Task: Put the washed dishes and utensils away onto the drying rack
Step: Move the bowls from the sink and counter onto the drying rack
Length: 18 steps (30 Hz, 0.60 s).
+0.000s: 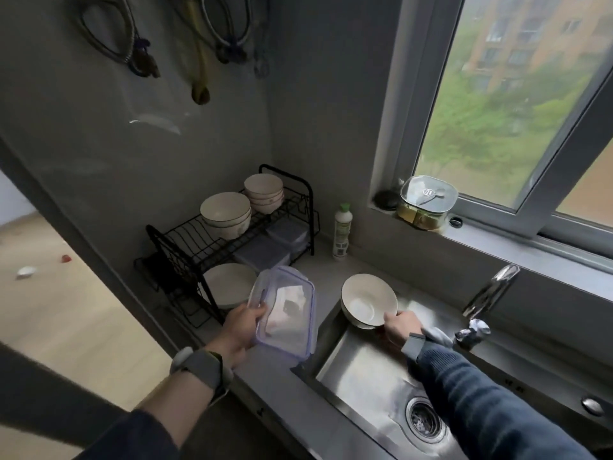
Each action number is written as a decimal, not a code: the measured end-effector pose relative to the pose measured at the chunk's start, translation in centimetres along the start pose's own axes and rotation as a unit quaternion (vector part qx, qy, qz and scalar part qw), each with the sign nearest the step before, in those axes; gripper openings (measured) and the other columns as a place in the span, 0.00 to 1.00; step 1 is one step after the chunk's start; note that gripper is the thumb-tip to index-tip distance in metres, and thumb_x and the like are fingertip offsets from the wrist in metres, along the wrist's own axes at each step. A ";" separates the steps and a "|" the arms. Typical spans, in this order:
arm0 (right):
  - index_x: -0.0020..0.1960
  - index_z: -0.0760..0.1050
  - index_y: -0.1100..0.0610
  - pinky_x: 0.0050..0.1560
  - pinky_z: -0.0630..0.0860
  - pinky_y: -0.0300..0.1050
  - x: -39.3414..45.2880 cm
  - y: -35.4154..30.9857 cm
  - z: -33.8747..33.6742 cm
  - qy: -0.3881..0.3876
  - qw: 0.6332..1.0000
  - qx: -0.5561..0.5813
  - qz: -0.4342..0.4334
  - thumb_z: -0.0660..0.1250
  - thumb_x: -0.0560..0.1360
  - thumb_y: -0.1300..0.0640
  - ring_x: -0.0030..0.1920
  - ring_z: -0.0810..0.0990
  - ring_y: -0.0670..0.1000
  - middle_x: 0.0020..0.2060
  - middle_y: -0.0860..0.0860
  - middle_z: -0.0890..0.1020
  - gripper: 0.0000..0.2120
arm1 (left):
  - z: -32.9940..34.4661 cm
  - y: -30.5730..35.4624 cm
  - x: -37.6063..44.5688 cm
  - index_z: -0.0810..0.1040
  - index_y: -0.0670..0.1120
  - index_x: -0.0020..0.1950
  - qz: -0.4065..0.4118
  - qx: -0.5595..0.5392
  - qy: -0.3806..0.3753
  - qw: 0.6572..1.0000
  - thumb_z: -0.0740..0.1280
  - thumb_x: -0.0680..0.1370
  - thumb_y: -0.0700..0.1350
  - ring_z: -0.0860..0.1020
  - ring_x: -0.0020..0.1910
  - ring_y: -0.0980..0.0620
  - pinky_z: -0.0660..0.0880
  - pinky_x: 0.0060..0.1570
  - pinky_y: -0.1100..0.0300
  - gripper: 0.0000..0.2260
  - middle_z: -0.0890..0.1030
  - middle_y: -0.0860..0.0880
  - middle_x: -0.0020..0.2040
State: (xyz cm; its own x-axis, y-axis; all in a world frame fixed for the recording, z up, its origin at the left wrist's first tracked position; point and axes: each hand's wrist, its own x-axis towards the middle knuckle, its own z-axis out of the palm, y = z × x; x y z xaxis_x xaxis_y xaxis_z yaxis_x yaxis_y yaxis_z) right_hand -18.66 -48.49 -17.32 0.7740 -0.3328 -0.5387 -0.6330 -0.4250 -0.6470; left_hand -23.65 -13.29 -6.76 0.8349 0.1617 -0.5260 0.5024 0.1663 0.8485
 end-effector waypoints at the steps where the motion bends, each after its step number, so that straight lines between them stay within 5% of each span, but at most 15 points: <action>1: 0.40 0.81 0.61 0.47 0.84 0.55 -0.4 -0.6 -0.2 0.005 1.000 -0.004 0.005 0.59 0.59 0.44 0.36 0.86 0.58 0.32 0.56 0.86 0.24 | 0.3 -0.4 0.8 0.84 0.39 0.60 -0.010 -0.002 -0.006 1.000 0.69 0.80 0.41 0.84 0.53 0.40 0.83 0.50 0.47 0.11 0.86 0.40 0.54; 5: 0.36 0.79 0.60 0.47 0.82 0.50 -3.5 -4.1 -1.4 0.041 0.999 -0.029 -0.003 0.63 0.71 0.49 0.40 0.85 0.59 0.36 0.58 0.85 0.15 | 2.0 0.1 3.4 0.83 0.41 0.51 -0.045 -0.046 -0.021 0.998 0.62 0.84 0.38 0.83 0.46 0.46 0.81 0.40 0.56 0.09 0.84 0.43 0.49; 8: 0.40 0.81 0.61 0.49 0.82 0.50 -3.1 -5.2 -1.2 0.052 0.999 -0.015 0.001 0.63 0.75 0.52 0.41 0.85 0.59 0.39 0.59 0.86 0.14 | 2.8 0.6 6.9 0.79 0.37 0.55 -0.056 -0.097 0.005 0.994 0.59 0.85 0.36 0.79 0.40 0.47 0.80 0.28 0.62 0.09 0.81 0.39 0.50; 12: 0.42 0.81 0.61 0.45 0.76 0.47 -2.8 -6.9 -0.4 0.066 0.998 -0.001 0.006 0.63 0.77 0.55 0.44 0.84 0.60 0.41 0.60 0.85 0.13 | 2.7 1.1 12.0 0.78 0.39 0.51 -0.063 -0.110 0.061 0.990 0.58 0.85 0.34 0.78 0.38 0.46 0.79 0.24 0.60 0.09 0.81 0.41 0.45; 14: 0.44 0.82 0.62 0.48 0.76 0.49 -2.8 -7.5 0.1 0.066 0.998 0.006 0.003 0.63 0.78 0.55 0.47 0.84 0.61 0.43 0.61 0.85 0.13 | 2.2 1.1 14.3 0.79 0.40 0.49 -0.061 -0.092 0.094 0.990 0.60 0.84 0.35 0.79 0.39 0.45 0.79 0.31 0.57 0.08 0.82 0.37 0.53; 18: 0.41 0.81 0.58 0.49 0.77 0.50 -2.1 -8.9 1.3 0.069 0.997 0.022 0.005 0.64 0.77 0.57 0.48 0.84 0.61 0.44 0.61 0.86 0.10 | 1.1 1.4 19.0 0.72 0.36 0.73 -0.052 -0.023 0.092 0.994 0.59 0.84 0.40 0.79 0.57 0.44 0.74 0.52 0.54 0.18 0.76 0.36 0.71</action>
State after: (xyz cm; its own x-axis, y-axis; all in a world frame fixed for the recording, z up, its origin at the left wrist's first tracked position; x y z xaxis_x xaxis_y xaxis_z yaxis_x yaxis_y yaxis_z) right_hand -14.70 -42.93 -11.10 0.7600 -0.4513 -0.4677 -0.6386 -0.3851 -0.6662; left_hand -6.76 -11.05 -15.49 0.7210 0.3162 -0.6165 0.5703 0.2345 0.7873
